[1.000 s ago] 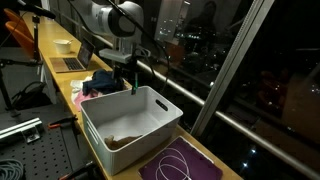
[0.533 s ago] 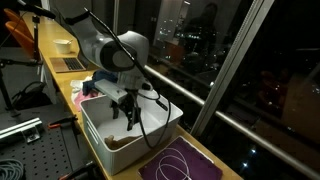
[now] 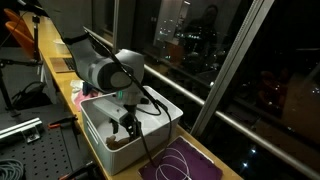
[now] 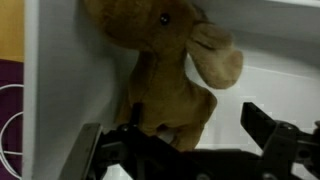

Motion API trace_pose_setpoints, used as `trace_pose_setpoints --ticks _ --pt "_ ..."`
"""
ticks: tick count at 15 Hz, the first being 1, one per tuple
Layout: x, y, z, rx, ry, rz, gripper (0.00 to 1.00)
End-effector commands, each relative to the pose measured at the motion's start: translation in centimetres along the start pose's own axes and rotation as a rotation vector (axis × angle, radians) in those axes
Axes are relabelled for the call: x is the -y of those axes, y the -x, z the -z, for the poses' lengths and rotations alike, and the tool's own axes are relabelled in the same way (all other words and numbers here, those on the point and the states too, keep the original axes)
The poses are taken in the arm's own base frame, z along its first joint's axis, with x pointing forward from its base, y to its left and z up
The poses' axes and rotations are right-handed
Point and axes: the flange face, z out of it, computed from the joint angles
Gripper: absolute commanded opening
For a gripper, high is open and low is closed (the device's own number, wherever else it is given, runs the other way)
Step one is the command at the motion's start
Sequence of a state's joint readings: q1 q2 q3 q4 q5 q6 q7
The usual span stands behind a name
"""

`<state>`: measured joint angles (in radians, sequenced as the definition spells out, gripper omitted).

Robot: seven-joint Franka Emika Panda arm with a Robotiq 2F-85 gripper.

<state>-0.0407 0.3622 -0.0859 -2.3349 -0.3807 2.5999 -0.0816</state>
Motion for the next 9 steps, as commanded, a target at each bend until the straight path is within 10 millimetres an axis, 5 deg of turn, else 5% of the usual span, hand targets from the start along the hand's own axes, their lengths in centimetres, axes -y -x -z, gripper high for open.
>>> trace_pose_setpoints --ticks 1,2,4,9 --pt "-0.5 -0.2 -1.8 -0.018 0.030 0.030 1.00" --pt "-0.4 -0.3 -2.4 -0.020 0.029 0.034 1.00" --pt "0.0 -0.5 -3.2 -0.020 0.021 0.038 0.74" --pt "1.3 -0.7 -2.2 -0.032 0.010 0.049 0.36"
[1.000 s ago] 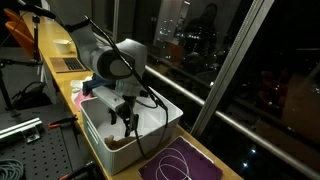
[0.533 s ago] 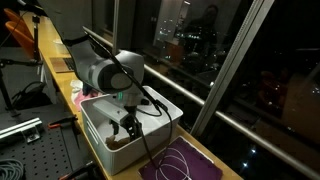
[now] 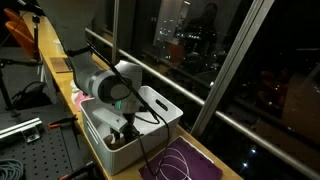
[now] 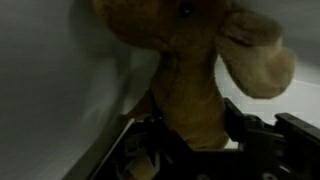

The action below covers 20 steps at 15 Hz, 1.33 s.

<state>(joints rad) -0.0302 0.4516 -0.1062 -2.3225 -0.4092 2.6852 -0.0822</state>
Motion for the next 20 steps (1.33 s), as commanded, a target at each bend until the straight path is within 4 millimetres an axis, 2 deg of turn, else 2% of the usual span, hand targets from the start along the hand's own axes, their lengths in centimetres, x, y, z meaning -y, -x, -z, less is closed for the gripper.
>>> trace_pose_setpoints --ticks 1,5,7,8,11,13,16,18,20 --pt "1.1 -0.5 2.0 -0.029 0.012 0.020 0.30" --pt "2.4 -0.8 6.9 -0.083 0.029 0.044 0.03" --pt "3.5 -1.1 11.3 -0.139 0.043 0.053 0.05" --pt "4.2 -1.4 13.6 -0.167 0.056 0.062 0.02" --pt "6.7 -2.4 20.6 -0.251 0.105 0.103 0.04" --pt "9.3 -2.8 25.4 -0.292 0.135 0.141 0.04" --pt "14.7 -3.7 31.7 -0.317 0.169 0.205 0.04" --pt "17.8 -4.4 34.1 -0.321 0.185 0.245 0.04" --pt "20.1 -5.2 35.3 -0.319 0.191 0.276 0.04"
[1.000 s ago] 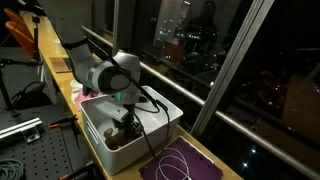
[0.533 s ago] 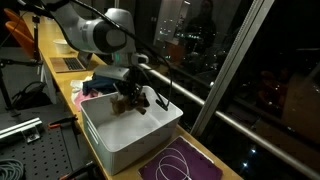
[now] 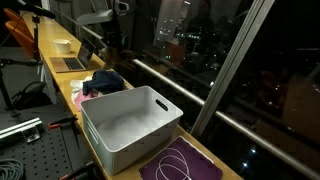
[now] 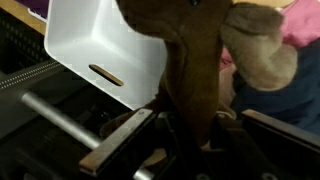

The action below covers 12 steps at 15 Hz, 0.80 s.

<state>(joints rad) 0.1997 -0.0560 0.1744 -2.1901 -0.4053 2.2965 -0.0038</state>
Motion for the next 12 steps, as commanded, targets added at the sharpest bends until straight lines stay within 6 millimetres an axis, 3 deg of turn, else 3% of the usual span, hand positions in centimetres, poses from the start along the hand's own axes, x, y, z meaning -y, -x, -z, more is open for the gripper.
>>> trace_pose_setpoints --ticks 1,4,5,6,12 --pt "2.1 -2.9 1.8 0.010 0.006 0.042 0.04" --pt "3.2 -4.0 1.6 0.010 -0.013 0.062 0.04" --pt "3.3 -4.1 1.2 0.014 -0.021 0.064 0.42" --pt "3.3 -4.2 1.0 0.018 -0.029 0.064 0.44" --pt "2.3 -3.6 -0.6 0.049 -0.054 0.049 0.87"
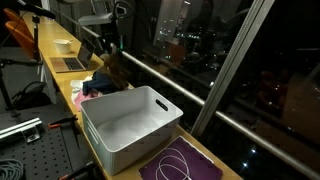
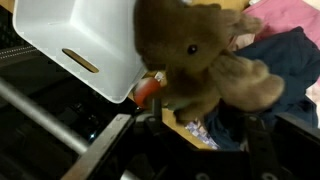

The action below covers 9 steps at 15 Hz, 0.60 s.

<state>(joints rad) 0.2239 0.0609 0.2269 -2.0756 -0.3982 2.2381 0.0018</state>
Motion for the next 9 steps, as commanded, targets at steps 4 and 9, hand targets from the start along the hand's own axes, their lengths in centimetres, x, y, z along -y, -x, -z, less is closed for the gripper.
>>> trace_pose_setpoints --ticks 4,9 --pt "-3.5 1.6 0.3 0.032 -0.036 -0.036 1.00" --pt "-3.3 1.2 -0.8 0.029 -0.026 -0.044 1.00"
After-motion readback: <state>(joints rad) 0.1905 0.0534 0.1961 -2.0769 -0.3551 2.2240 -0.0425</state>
